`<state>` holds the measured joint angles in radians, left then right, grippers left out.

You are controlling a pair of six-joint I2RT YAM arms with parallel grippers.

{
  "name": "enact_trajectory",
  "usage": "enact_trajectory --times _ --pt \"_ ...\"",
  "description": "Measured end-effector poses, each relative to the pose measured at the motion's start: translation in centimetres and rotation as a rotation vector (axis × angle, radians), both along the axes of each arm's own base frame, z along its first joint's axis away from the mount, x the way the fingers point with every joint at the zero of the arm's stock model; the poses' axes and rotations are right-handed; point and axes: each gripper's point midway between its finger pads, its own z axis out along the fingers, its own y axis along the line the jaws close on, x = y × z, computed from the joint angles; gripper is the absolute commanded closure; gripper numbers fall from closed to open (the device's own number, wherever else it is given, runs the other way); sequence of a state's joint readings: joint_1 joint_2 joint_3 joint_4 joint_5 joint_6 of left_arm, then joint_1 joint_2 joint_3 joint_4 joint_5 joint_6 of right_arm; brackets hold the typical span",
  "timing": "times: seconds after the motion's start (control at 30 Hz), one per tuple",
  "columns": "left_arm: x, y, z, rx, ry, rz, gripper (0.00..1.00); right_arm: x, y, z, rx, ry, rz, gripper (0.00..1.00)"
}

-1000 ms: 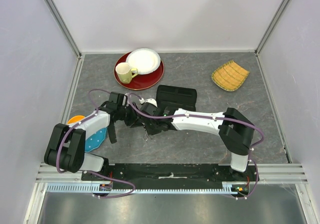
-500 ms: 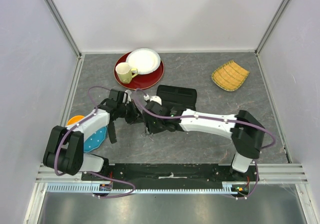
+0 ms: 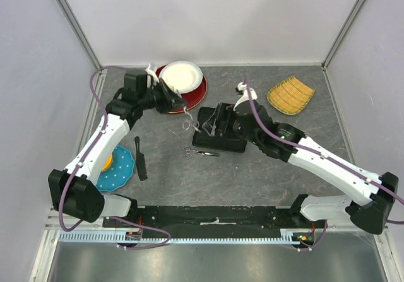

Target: Sort the hair-cutting tools

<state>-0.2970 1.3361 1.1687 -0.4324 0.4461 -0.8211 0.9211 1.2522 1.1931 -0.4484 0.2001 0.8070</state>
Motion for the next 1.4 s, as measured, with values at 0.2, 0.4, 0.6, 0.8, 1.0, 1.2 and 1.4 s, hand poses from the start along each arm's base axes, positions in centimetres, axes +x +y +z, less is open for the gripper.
enact_trajectory --times 0.2,0.4,0.6,0.8,1.0,1.2,1.4 --pt "3.1 -1.6 8.1 -0.143 -0.131 0.043 0.98 1.9 -2.5 3.9 0.095 -0.075 -0.048 0.18" --pt "6.9 -4.5 14.5 -0.298 -0.199 0.034 0.98 4.5 -1.0 7.7 0.199 -0.146 0.012 0.18" --pt "8.7 -5.8 19.6 -0.411 -0.271 0.018 0.98 6.0 0.1 12.2 0.336 -0.271 0.049 0.18" --pt "9.4 -5.4 20.9 -0.487 -0.236 0.093 0.98 7.2 0.4 16.0 0.487 -0.384 0.033 0.19" --pt "9.6 -4.7 21.9 -0.549 -0.193 0.171 0.98 8.8 0.4 17.4 0.562 -0.435 0.001 0.28" --pt "9.1 -4.6 22.5 -0.582 -0.162 0.191 0.98 11.2 0.5 16.9 0.593 -0.444 -0.045 0.40" --pt "9.4 -4.4 21.4 -0.577 -0.131 0.217 0.98 12.5 1.0 17.2 0.623 -0.449 -0.049 0.43"
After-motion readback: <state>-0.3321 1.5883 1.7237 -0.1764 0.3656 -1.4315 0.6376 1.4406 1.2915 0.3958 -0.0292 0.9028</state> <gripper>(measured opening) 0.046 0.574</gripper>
